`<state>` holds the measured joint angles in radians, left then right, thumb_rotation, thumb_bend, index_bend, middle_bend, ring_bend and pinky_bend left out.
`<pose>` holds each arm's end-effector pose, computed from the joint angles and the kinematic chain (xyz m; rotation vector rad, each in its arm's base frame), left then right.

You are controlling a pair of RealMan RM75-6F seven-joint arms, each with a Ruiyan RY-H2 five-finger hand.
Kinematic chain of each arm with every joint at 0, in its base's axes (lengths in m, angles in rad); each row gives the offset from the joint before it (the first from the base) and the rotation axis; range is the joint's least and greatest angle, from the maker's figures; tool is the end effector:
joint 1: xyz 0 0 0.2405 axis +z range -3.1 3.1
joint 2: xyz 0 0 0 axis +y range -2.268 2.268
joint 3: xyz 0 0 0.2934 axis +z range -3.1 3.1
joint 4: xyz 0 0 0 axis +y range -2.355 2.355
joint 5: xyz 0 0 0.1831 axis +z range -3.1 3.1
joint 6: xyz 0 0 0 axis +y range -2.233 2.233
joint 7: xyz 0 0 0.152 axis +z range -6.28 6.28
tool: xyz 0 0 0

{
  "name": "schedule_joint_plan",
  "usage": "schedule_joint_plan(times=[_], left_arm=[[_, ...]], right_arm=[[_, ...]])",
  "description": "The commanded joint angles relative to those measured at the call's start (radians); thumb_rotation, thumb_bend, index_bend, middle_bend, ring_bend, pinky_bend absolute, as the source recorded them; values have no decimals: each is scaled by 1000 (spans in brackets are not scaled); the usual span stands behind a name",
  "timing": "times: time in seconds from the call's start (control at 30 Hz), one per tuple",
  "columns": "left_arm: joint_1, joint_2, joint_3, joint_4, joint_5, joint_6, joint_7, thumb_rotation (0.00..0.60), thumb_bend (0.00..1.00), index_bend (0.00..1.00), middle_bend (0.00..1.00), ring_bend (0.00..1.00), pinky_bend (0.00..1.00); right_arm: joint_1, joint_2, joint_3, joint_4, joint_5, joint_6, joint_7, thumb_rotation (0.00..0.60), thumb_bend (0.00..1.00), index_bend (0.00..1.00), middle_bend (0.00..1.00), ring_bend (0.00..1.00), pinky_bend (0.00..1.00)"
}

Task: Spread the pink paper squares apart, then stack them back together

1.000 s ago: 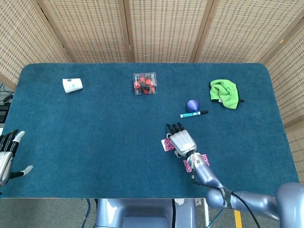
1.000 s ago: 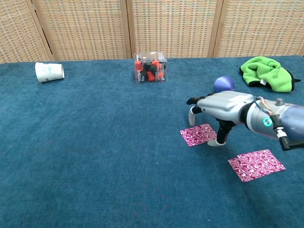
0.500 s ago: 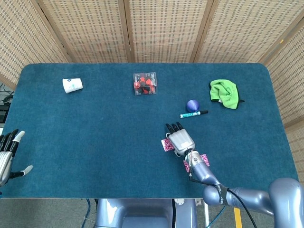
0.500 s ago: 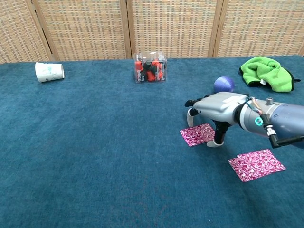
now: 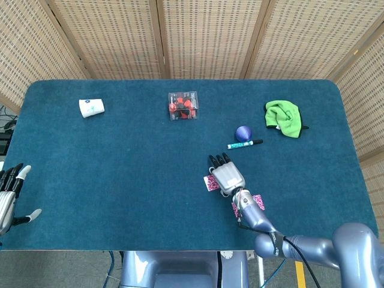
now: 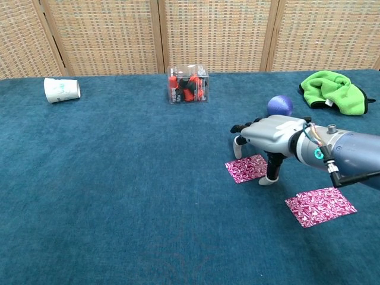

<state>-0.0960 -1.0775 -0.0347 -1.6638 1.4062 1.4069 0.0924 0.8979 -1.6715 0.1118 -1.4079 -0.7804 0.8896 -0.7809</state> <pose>-0.3431 0.1889 0.2022 -1.3930 -0.9434 -0.7521 -0.1582 -0.3778 -0.0512 2.0436 -0.7631 0.5526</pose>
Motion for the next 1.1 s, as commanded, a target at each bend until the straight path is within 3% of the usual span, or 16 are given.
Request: schedule_joint_plan(times=[0.03,0.23,0.4,0.5,1.1], left_arm=[[0,0,0,0,0,0,0,600,0,0,0,0,0],[0,0,0,0,0,1,1,600,0,0,0,0,0],[1,-1,0,1,0,1,0,600,0,0,0,0,0],[0,-1,0,1,-1,1,-1,600,0,0,0,0,0],[1,-1,0,2,1,3,-3,600,0,0,0,0,0]], right_arm=[[3,-2,-1,5,-1,-1,6,600,260,272,0,0,0],[10,-16,2,24,12,-3,19,600,301,293,0,0,0],[12,-27,1,42,11,-6,33,600,311,475,0,0,0],[6,-33,0,54,-16,-2,63,600,311,521,0,0,0],[-13,-37,-1,66,-85,9,129,600,311,555,0,0,0]])
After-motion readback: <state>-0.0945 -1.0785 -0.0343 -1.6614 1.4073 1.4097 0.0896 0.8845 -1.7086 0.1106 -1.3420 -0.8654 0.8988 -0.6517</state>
